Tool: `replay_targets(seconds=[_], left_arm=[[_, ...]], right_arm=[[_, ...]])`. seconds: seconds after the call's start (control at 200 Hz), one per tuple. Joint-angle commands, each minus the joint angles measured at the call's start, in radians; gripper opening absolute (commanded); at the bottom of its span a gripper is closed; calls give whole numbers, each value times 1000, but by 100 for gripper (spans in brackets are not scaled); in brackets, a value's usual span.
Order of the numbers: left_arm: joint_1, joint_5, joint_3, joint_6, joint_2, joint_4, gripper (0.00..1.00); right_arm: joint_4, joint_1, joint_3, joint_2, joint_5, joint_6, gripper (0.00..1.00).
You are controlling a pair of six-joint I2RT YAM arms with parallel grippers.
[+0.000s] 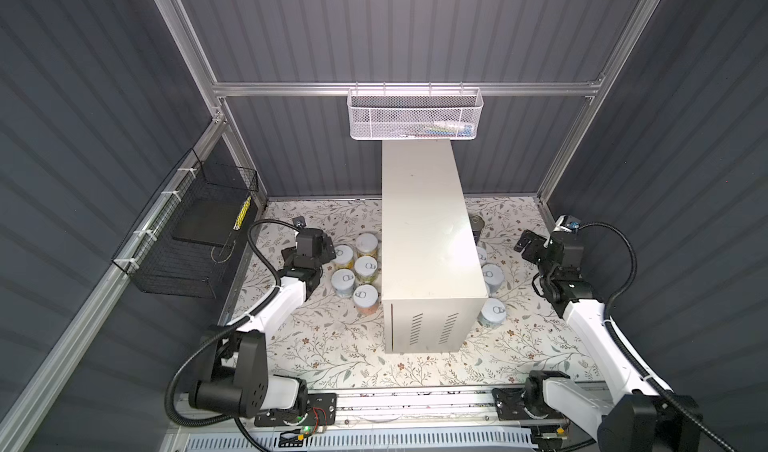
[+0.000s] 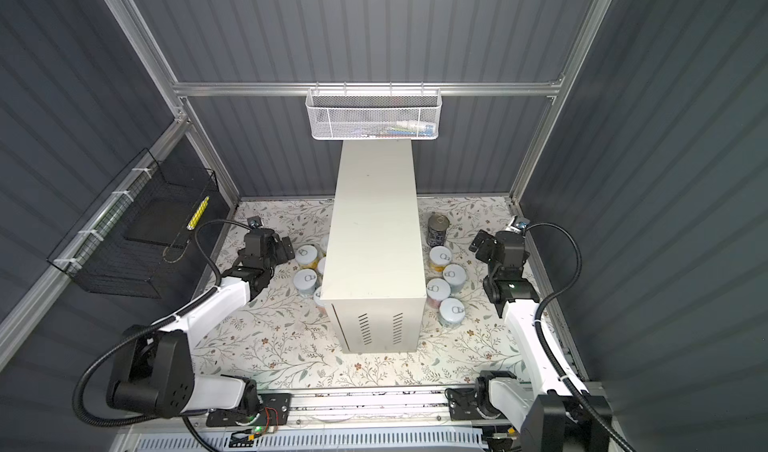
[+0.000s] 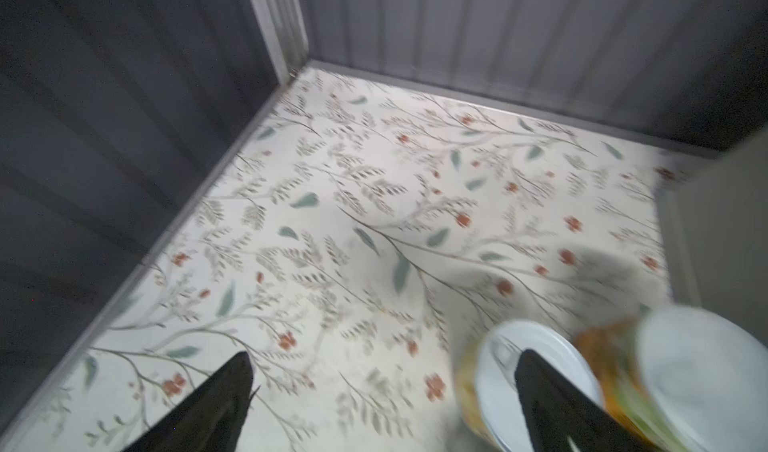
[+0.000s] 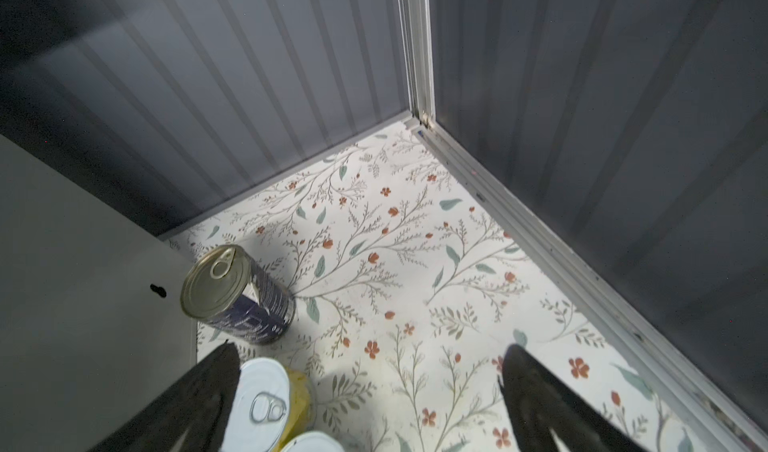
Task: Place and organize the canned foods onto the counter
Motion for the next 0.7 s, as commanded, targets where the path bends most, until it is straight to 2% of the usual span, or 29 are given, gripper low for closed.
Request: replay_targets(seconds=[0.0, 0.155, 0.33, 0.52, 0.695], left_arm=[[-25, 151, -3, -147, -102, -288, 99], [-147, 165, 27, -155, -204, -462, 100], [-274, 180, 95, -156, -209, -602, 99], [-338, 249, 45, -194, -209, -559, 99], [-446, 221, -7, -250, -168, -489, 99]], right_arm=[[-235, 24, 73, 4, -34, 74, 99], [-338, 45, 102, -6, -60, 86, 99], [-379, 96, 104, -12, -23, 88, 99], [-365, 134, 87, -11, -30, 91, 99], [-360, 147, 70, -9, -35, 84, 99]])
